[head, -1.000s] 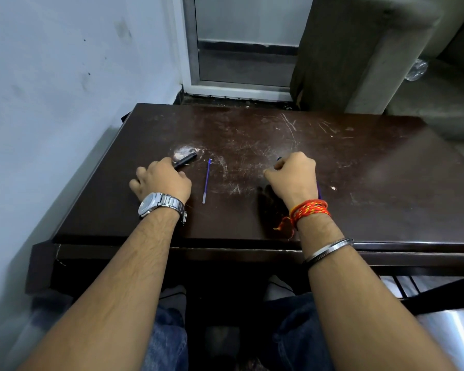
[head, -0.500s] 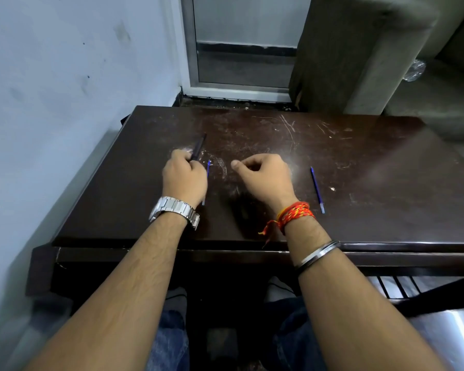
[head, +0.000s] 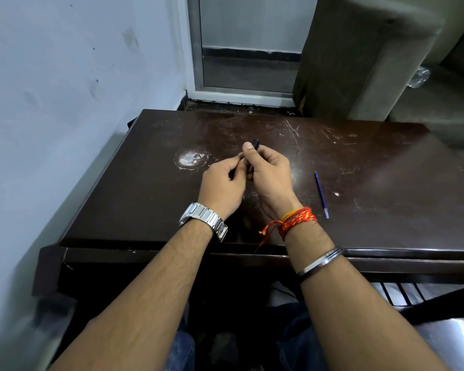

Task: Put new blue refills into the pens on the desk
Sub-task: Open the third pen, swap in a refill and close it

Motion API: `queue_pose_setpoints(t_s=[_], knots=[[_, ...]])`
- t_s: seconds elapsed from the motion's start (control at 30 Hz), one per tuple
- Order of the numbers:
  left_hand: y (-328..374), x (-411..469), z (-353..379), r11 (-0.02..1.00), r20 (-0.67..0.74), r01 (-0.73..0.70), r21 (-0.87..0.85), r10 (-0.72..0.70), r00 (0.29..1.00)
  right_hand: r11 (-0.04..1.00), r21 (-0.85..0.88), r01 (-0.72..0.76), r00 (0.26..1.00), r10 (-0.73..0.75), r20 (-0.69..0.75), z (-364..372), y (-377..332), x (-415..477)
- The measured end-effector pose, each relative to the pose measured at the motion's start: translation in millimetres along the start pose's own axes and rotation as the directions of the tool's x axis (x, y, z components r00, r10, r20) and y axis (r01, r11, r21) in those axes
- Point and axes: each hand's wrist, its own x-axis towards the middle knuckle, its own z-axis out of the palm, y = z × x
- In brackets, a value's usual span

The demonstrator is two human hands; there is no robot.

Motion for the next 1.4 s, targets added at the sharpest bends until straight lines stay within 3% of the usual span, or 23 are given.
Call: queue_pose_setpoints(t_s=[0.4,0.5,0.57,0.67,0.77,0.87,0.97,1.07,1.17,1.4], knots=[[-5.6,-1.0,1.0,0.994,0.014,0.037,-0.099,-0.036,0.999,0.995,0.086,0.046,0.999,-0.047,0.006,-2.3,-5.5,0.7],[-13.8,-3.3,-1.8,0.998,0.079,0.069,-0.014,-0.068,0.995,0.991,0.124,0.050,0.993,-0.036,-0.116,-5.0,-11.1,4.6],[-20.1,-1.1,-3.6,0.992,0.039,0.129,0.010,-0.129,0.991,0.979,0.184,0.087,0.974,-0.045,-0.223,-10.1,-17.0,10.0],[-22.8,7.3,-5.0,0.969,-0.030,0.227,-0.096,-0.231,0.973,0.976,0.207,0.066,0.965,-0.009,-0.263,-18.2,-20.3,12.7],[-17.9,9.8,-6.0,0.918,-0.045,0.262,-0.297,-0.287,0.957,0.996,0.081,-0.045,0.990,0.055,-0.131,-17.4,-15.0,7.1],[-11.9,9.9,-9.0,0.852,-0.102,0.237,-0.467,-0.318,0.943,0.980,-0.153,-0.130,0.989,0.139,0.047,-10.1,-7.6,1.8],[-11.8,11.7,-14.1,0.801,-0.164,0.222,-0.555,-0.367,0.916,0.904,-0.425,-0.053,0.992,0.098,0.084,-8.7,-2.5,2.3],[-17.4,12.6,-17.2,0.849,-0.238,0.218,-0.480,-0.366,0.900,0.677,-0.729,0.099,0.995,-0.061,0.078,-15.3,0.1,3.8],[-19.6,12.9,-16.9,0.870,-0.253,0.234,-0.434,-0.367,0.895,0.469,-0.881,0.062,0.997,0.006,0.073,-16.4,6.9,2.0],[-18.6,8.3,-14.3,0.931,-0.205,0.197,-0.307,-0.267,0.941,0.403,-0.915,0.014,0.998,0.044,0.034,-13.9,13.1,1.2]])
